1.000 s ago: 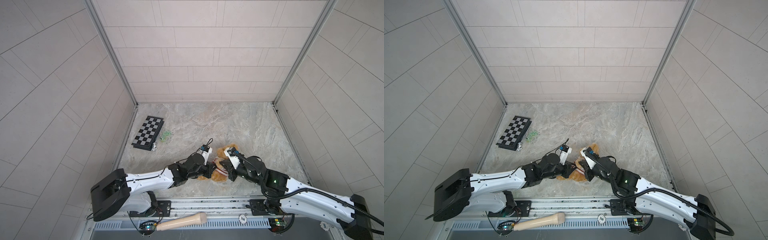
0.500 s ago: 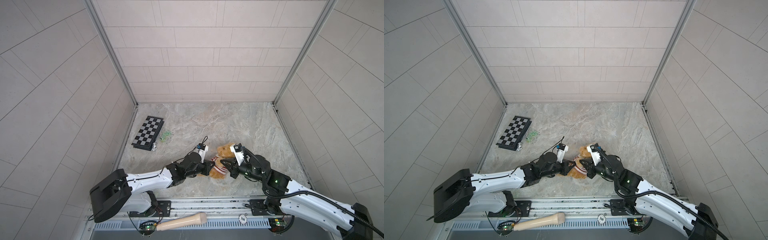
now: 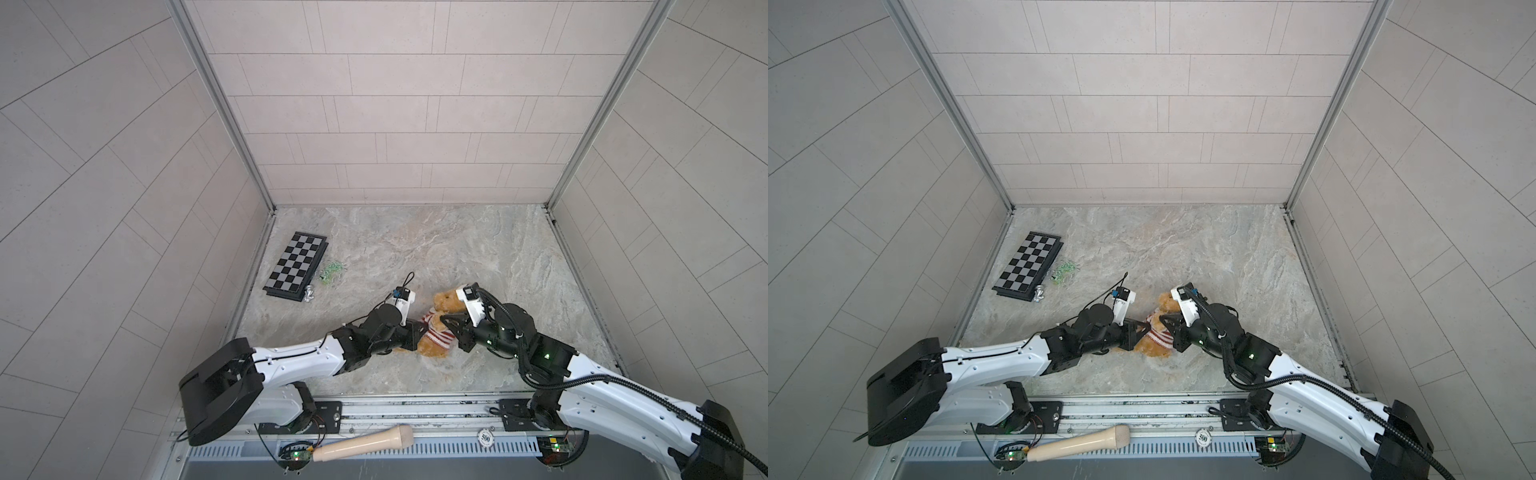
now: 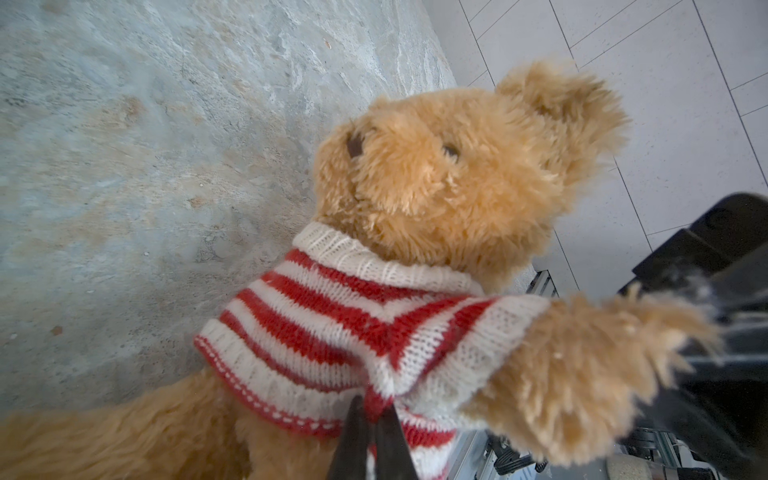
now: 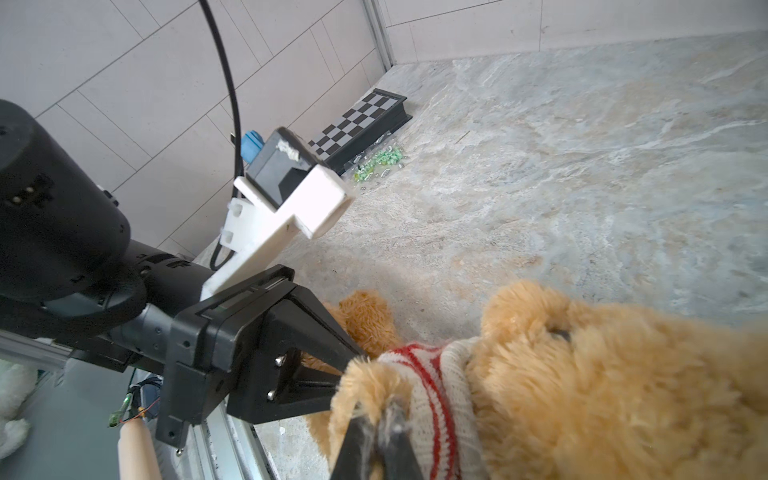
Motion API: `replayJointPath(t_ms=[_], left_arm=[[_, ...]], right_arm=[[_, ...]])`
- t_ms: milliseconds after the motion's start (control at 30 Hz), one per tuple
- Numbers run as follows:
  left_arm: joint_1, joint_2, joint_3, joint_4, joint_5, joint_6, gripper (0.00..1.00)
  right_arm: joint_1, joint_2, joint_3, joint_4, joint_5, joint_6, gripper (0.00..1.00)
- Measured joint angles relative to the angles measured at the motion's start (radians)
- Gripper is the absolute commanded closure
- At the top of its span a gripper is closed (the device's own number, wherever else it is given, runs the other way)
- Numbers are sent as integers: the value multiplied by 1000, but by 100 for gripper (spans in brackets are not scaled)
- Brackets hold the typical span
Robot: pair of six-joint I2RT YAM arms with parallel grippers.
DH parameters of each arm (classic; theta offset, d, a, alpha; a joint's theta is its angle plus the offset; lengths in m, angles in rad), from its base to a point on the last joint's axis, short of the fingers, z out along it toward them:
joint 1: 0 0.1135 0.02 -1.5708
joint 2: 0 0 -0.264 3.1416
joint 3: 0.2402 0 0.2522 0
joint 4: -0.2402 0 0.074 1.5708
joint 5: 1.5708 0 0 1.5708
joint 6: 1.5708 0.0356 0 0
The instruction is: Dress the teddy bear
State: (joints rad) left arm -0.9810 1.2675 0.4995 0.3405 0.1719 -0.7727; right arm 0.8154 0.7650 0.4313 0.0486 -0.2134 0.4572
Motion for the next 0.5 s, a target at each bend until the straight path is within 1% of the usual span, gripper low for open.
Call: replayJointPath(t_ms=[100,300,400,500], left_arm=[[0,-19,0,-25,0,6,80],[3,-52,3,-85,-5,22,69],[3,-53,11,-108,-8,30,66],[3,-42,23,-118,-8,33,66]], right_arm=[[0,0,2,-16,22,-31,82],[0,0,2,-48,43,-65,77],[0,-11,2,-72,50,-69,75],[0,-45,2,-112,61,-72,66]])
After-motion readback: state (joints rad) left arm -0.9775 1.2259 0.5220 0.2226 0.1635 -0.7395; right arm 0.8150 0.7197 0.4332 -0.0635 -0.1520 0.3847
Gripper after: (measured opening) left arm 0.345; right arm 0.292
